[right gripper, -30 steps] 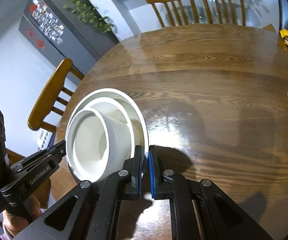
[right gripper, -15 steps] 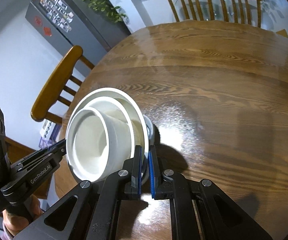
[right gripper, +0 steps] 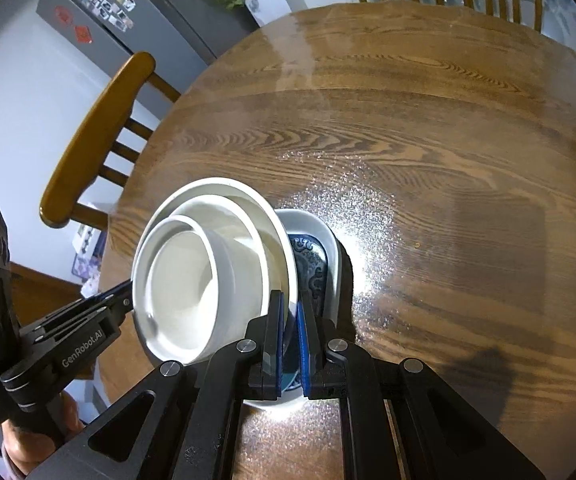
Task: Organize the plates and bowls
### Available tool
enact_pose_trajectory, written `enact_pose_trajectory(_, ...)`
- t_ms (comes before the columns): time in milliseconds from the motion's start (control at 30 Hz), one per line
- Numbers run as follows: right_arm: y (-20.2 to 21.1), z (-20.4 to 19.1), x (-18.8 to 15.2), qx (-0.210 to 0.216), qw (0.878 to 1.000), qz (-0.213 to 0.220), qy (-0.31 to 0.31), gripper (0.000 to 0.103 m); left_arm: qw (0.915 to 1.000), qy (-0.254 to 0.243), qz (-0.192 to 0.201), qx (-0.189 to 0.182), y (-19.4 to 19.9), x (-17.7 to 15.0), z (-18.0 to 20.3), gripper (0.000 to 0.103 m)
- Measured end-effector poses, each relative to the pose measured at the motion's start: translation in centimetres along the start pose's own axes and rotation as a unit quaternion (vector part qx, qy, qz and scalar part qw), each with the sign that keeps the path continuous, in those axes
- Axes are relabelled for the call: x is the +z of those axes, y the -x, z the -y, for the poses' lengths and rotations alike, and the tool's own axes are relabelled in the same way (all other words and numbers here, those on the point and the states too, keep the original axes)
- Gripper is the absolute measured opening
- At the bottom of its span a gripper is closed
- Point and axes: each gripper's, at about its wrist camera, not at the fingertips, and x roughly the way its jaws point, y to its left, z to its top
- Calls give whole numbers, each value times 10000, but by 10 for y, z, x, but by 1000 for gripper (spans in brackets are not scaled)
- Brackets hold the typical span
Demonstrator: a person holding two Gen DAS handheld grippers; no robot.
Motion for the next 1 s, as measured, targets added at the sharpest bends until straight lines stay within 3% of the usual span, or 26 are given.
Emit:
enact_pose_trajectory(433,-7,8,17,23,9993,-177,-324,10,9999,20,-113,46,-7,16,0,4)
enact_pose_trajectory(500,-5,12,16,-19,9991,-153,-407,10,9999,72,-91,73,-6,16,-2,10)
enact_pose_trajectory(633,3,19,12,-52,9988,-30,-485,10,9993,293,-29,242,-2,15,-12,54)
enact_pose_trajectory(667,8,20,10,-85,9989,36,-462,11,9991,363,-13,236,-1,13,-16,60)
enact_pose_trajectory(767,21,23,8,-115,9988,268,-401,24,9984,530,36,209,6,8,-25,66)
enact_pose_trajectory(833,31,20,5,-179,9984,448,-292,42,9983,522,135,229,13,2,-25,73)
enact_pose_trajectory(1000,50,4,-6,-386,9962,710,313,44,9980,291,474,309,35,-9,-14,82)
